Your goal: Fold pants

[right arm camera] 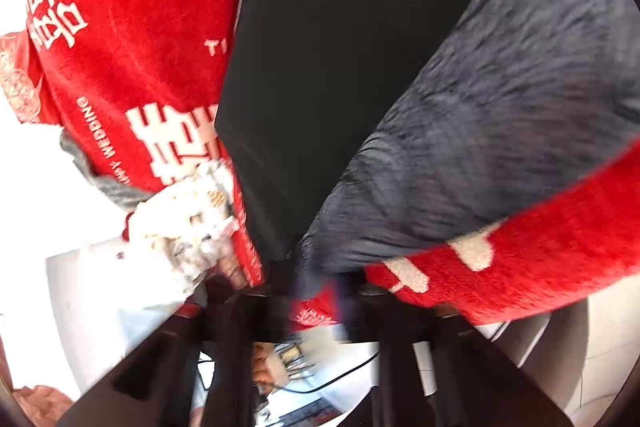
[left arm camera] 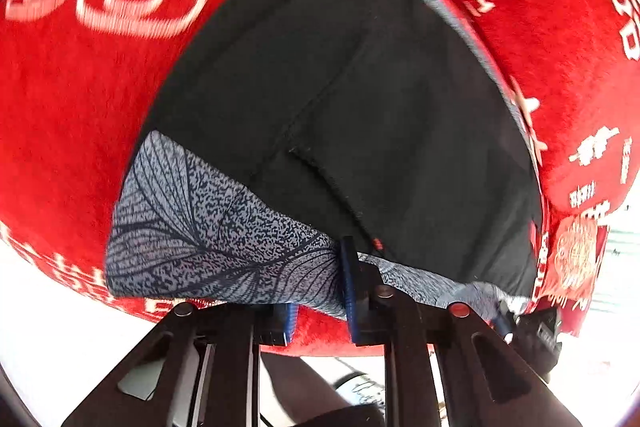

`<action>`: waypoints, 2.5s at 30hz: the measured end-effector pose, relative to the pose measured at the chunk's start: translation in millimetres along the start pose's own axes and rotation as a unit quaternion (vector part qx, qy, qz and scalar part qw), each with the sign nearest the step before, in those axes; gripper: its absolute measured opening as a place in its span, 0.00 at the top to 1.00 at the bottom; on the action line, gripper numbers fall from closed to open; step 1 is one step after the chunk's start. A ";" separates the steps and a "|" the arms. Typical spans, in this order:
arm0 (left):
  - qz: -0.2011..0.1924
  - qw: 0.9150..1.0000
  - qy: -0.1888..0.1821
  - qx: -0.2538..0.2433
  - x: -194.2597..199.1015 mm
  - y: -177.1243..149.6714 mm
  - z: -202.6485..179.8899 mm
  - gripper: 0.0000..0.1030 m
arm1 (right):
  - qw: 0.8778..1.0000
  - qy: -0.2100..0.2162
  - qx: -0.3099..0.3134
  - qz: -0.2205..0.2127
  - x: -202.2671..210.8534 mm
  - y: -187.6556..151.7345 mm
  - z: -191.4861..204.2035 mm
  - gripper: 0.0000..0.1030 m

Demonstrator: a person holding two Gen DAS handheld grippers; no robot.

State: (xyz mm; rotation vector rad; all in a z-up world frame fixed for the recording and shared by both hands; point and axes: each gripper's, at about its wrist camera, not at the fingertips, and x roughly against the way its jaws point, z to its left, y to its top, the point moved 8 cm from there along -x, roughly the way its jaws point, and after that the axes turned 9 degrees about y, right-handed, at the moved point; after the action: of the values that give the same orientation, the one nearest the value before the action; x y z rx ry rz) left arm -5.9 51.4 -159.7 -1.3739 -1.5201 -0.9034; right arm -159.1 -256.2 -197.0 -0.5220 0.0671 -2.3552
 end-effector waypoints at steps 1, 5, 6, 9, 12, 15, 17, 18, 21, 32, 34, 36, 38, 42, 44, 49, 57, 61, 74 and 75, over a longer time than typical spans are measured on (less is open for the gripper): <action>-0.006 1.000 0.000 -0.010 7.9 3.4 -5.7 0.81 | 1.000 -0.014 0.010 -0.006 5.3 4.1 8.2 0.91; -0.045 0.998 -0.022 -0.031 44.3 36.1 -38.8 0.81 | 0.996 -0.033 0.078 0.005 11.2 21.6 59.4 0.91; -0.054 0.998 -0.027 -0.034 49.3 45.6 -47.0 0.81 | 0.995 -0.034 0.097 0.010 10.6 29.3 75.6 0.91; -0.092 0.994 -0.041 -0.051 66.8 82.7 -71.9 0.81 | 0.989 -0.028 0.141 0.018 4.6 62.8 120.0 0.91; -0.128 0.989 -0.040 -0.055 74.3 130.4 -93.5 0.80 | 0.986 -0.026 0.162 0.030 -13.1 101.4 148.4 0.91; -0.168 0.985 0.026 -0.037 66.3 184.1 -101.2 0.39 | 0.982 -0.038 0.176 0.052 -41.5 146.7 166.2 0.91; -0.196 0.977 0.076 -0.023 53.1 219.6 -100.7 0.28 | 0.979 -0.049 0.185 0.069 -61.8 176.6 171.5 0.91; -0.196 0.976 0.090 -0.021 45.7 232.1 -97.7 0.28 | 0.978 -0.052 0.187 0.077 -72.4 188.8 172.9 0.91; -0.187 0.970 0.151 -0.010 9.6 262.1 -85.6 0.28 | 0.974 -0.078 0.189 0.100 -110.0 226.5 164.1 0.89; -0.127 0.957 0.238 -0.107 -15.0 218.8 -123.6 0.28 | 0.955 -0.122 0.218 0.161 -150.7 247.7 152.9 0.51; -0.104 0.959 0.210 -0.162 -19.6 193.7 -159.1 0.28 | 0.956 -0.114 0.223 0.155 -117.3 237.2 159.7 0.51; -0.071 0.958 0.171 -0.217 -35.1 158.9 -203.4 0.28 | 0.960 -0.118 0.214 0.137 -80.9 232.3 155.2 0.51; -0.033 0.958 0.124 -0.255 -48.4 122.9 -242.0 0.28 | 0.965 -0.137 0.199 0.105 -31.0 226.8 143.0 0.51; 0.030 0.946 0.043 -0.319 -83.4 59.4 -332.4 0.28 | 0.976 -0.164 0.136 0.034 76.1 203.7 98.9 0.47; 0.058 0.938 0.011 -0.342 -102.0 34.6 -364.1 0.28 | 0.974 -0.196 0.113 0.009 117.0 190.0 73.6 0.45; 0.099 0.907 -0.017 -0.410 -138.3 -27.9 -424.8 0.28 | 0.970 -0.234 0.018 -0.059 214.4 136.3 -5.5 0.44; 0.095 0.892 -0.001 -0.442 -157.0 -62.4 -438.8 0.28 | 0.984 -0.129 -0.051 -0.113 228.7 90.7 -68.3 0.45; 0.088 0.893 0.001 -0.442 -150.5 -56.3 -437.2 0.63 | 0.989 -0.071 -0.056 -0.118 218.3 94.7 -68.7 0.86; -0.060 0.927 0.000 -0.370 -94.5 53.6 -536.3 0.24 | 0.982 -0.027 0.130 -0.135 287.0 270.4 90.9 0.85; -0.064 0.929 0.003 -0.363 -97.0 61.5 -544.0 0.24 | 0.982 -0.028 0.133 -0.134 284.5 295.0 93.2 0.84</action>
State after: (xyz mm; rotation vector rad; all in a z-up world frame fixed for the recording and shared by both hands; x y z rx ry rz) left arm 127.7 -478.8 -58.9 -1.7809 -1.3253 -1.6617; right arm -123.5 -654.7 -68.4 -0.4878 -0.3603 -2.5541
